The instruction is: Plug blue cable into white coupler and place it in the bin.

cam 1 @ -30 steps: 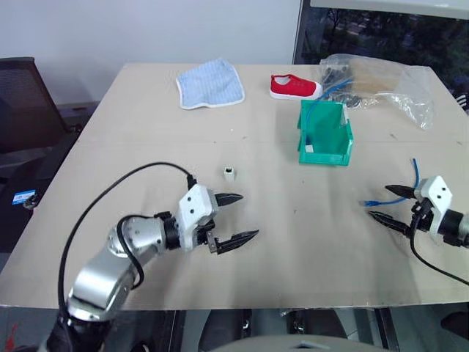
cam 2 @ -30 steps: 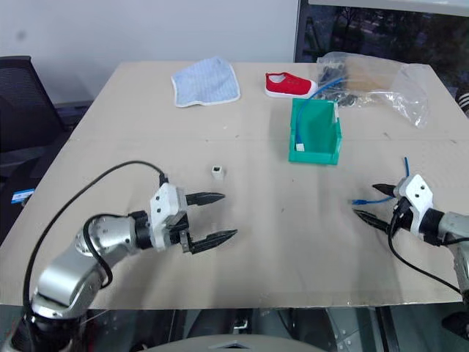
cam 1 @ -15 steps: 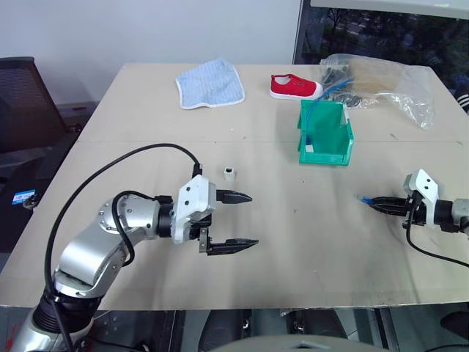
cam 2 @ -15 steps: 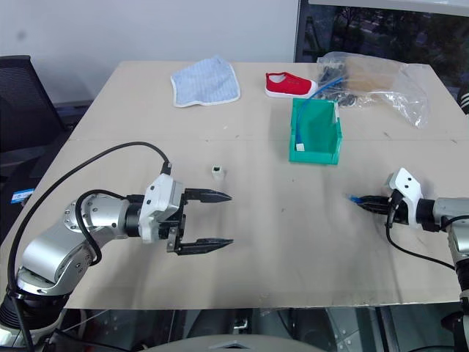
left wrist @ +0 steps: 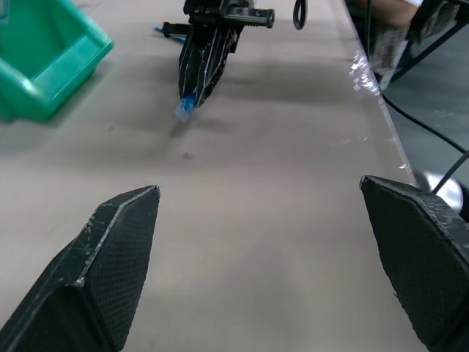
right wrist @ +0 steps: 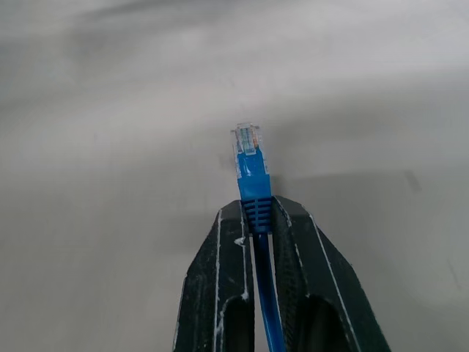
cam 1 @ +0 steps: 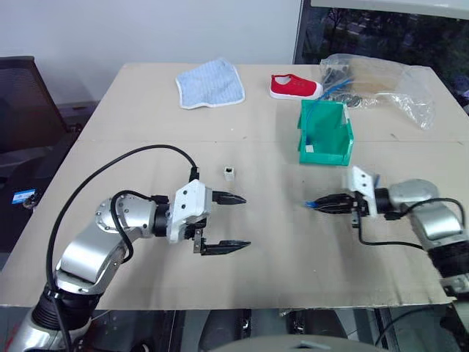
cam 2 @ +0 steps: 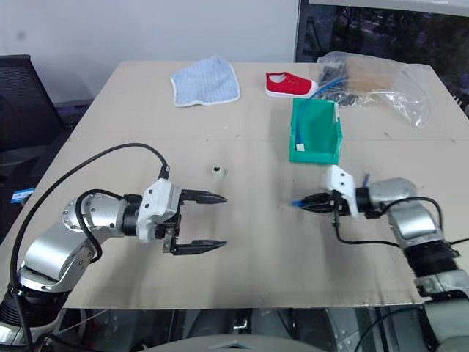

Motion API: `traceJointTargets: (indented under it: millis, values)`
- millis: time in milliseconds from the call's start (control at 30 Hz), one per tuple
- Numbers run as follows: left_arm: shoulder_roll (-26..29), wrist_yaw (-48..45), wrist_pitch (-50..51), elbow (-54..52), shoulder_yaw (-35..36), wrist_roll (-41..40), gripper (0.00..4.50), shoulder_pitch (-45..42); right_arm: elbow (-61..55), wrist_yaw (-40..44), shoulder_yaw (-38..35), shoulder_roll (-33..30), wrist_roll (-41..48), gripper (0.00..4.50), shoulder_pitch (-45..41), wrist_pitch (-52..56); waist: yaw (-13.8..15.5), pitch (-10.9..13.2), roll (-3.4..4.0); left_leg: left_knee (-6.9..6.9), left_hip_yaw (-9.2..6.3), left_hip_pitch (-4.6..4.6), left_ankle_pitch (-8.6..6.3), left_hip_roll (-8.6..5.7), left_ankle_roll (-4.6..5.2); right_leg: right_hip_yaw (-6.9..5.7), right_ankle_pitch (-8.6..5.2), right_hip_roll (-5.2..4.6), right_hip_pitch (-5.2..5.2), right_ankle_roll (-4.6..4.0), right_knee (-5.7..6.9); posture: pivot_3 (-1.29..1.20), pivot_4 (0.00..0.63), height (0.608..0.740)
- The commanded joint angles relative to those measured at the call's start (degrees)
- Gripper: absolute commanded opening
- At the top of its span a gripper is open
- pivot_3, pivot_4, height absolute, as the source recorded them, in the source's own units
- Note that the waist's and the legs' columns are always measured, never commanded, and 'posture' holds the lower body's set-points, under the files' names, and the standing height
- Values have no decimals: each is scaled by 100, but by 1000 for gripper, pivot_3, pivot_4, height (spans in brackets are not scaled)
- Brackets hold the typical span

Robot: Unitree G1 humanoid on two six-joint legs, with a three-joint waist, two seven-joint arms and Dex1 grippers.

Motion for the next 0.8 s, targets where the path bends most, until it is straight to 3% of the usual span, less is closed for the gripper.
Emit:
traceJointTargets:
  millis: [33,100,133,267,333,400,600,800]
  values:
    - [-19,27,-123,7,-41,117,4500,-129,-19,-200,154,243,-182,80,-314,112,-7,0,0,0,1,0,0,0,0,1,0,0,0,0,0,0,150,740]
    - [-76,205,-30,64,-125,249,4500,-184,16,-186,168,230,-240,80,-335,105,7,0,0,0,0,-1,0,-1,0,0,0,0,-1,0,0,0,150,740]
    - [-115,337,67,99,-173,317,4500,-222,22,-190,155,211,-259,790,-322,86,10,0,0,0,-1,-2,0,-3,0,-2,0,-2,0,0,0,0,150,740]
    - [-465,888,317,356,-560,742,4500,-483,-434,-388,-351,106,149,2473,29,390,15,1,-1,2,-2,-2,0,-7,1,-2,1,-5,2,1,0,0,150,740]
    - [-763,996,304,661,-759,849,4500,-620,-933,-618,-813,92,525,3608,406,600,6,1,-1,3,-1,-3,0,-6,1,0,1,-5,1,2,2,0,150,740]
    - [-1007,1037,210,996,-952,1005,4500,-789,-1400,-839,-1196,104,849,4426,808,824,3,1,-2,2,-3,-3,0,-6,1,-2,1,-4,2,2,4,0,150,740]
    - [-1688,416,-253,2586,-1592,1371,4500,-1940,-2621,-1311,-2280,171,1549,4478,2589,888,89,0,-4,3,-13,-2,-1,-6,2,-16,1,-1,3,2,11,0,150,740]
    - [-2018,-171,-946,3838,-2036,1876,4500,-2676,-3233,-1615,-2467,292,1685,4478,3526,691,-31,-1,-6,6,4,3,-2,-8,5,10,1,3,2,3,8,0,150,740]
